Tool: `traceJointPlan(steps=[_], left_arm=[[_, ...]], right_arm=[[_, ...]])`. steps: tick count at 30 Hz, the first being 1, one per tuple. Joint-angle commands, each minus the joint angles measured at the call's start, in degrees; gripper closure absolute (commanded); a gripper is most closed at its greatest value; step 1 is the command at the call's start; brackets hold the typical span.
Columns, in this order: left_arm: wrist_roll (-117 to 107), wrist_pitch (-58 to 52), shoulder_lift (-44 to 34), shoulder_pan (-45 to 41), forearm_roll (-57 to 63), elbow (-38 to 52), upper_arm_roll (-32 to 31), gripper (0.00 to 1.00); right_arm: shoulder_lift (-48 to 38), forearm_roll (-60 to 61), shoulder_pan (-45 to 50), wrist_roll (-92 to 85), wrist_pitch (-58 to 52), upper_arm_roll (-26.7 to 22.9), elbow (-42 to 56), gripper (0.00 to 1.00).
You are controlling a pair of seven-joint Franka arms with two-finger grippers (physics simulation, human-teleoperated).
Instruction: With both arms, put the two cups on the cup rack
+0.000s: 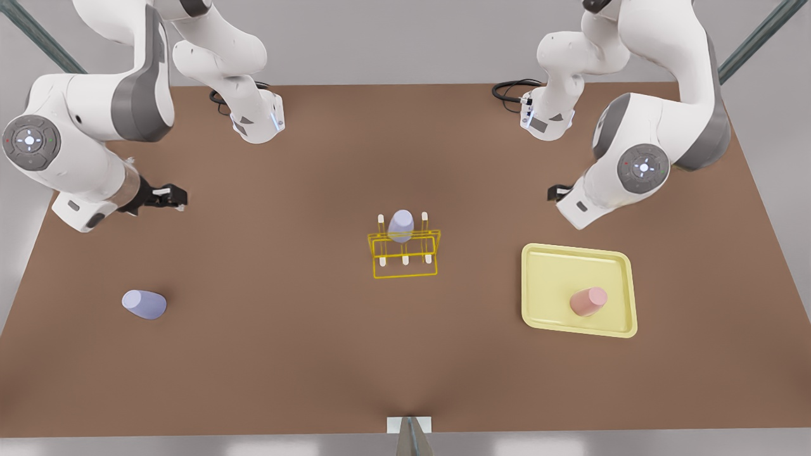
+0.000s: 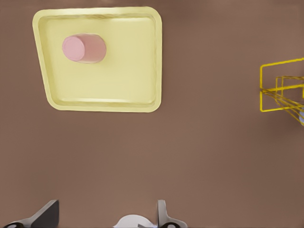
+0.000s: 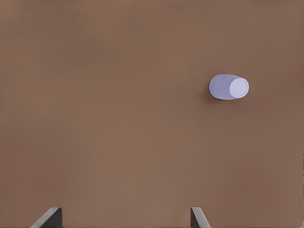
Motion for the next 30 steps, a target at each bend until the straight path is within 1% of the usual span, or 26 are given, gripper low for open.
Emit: traceJointPlan(steps=[1,3,4,5,6,8,9,10,12,13,15,17,18,22,23,25,30], left_arm=[[1.62,10.20,-0.22,-0.39,-1.50,-0.24,1.34,0.00],[1.62,11.08,-0.13,-0.39,-1.58,-0.33,1.52,0.00],[1.79,12.21,0.57,-0.39,-1.67,-0.50,2.57,0.00],[6.09,17.49,4.78,-0.30,-1.94,-0.68,5.82,0.00],[11.54,21.27,8.83,0.23,-3.60,-0.42,8.19,0.00],[14.19,23.12,17.09,1.90,-3.61,5.55,9.25,0.00],[16.46,23.12,21.75,4.45,-3.69,10.83,9.25,0.00],[19.28,23.30,24.65,5.94,-3.69,13.29,9.25,0.00],[20.69,25.49,25.36,6.73,-3.96,11.63,9.34,0.00],[20.78,25.67,25.71,7.35,-3.96,11.54,9.34,0.00],[20.87,27.60,27.37,7.44,-3.96,11.54,9.34,0.00],[20.78,28.30,28.96,7.88,-3.96,11.36,10.31,0.00],[20.78,30.23,29.05,7.96,-3.87,8.29,10.39,0.00],[20.69,31.30,29.75,7.70,-3.87,5.74,11.45,0.00],[20.69,31.82,30.02,7.52,-3.87,3.63,11.54,0.00],[20.69,36.21,30.02,7.61,-3.87,-0.15,11.80,0.00],[20.69,37.80,31.68,7.61,-3.87,-1.12,11.98,0.00]], right_arm=[[0.09,0.23,-0.29,-2.09,5.70,0.00,-0.12,0.00],[0.62,0.49,-1.26,-2.44,5.70,-0.26,-0.65,0.00],[1.67,0.49,-2.40,-2.97,5.70,-0.17,-0.74,0.00],[5.27,-0.21,-3.89,-3.32,5.96,-0.26,-0.65,0.00],[9.67,0.05,-7.41,-4.11,7.10,-0.26,-0.04,0.00],[16.17,0.14,-11.18,-4.46,11.76,-0.26,1.01,0.00],[21.01,0.23,-13.21,-6.56,12.20,-0.17,4.79,0.00],[24.26,0.40,-15.23,-9.03,12.55,-0.17,7.34,0.00],[27.16,1.28,-17.43,-12.28,16.24,-0.09,8.05,0.00],[29.45,2.43,-18.31,-13.25,16.51,-0.17,10.07,0.00],[31.64,3.30,-20.06,-13.95,18.26,-0.17,11.04,0.00],[34.11,4.18,-21.47,-17.55,23.01,-0.17,11.21,0.00],[34.90,4.18,-21.91,-18.52,24.50,-0.17,11.21,0.00],[37.53,4.98,-23.94,-22.13,27.14,-0.17,11.13,0.00],[38.33,4.80,-24.02,-23.71,28.37,-0.17,10.86,0.00],[39.11,4.89,-24.64,-24.50,29.08,-0.17,10.69,0.00],[39.56,4.54,-25.08,-26.08,31.80,-0.17,8.93,0.00]])
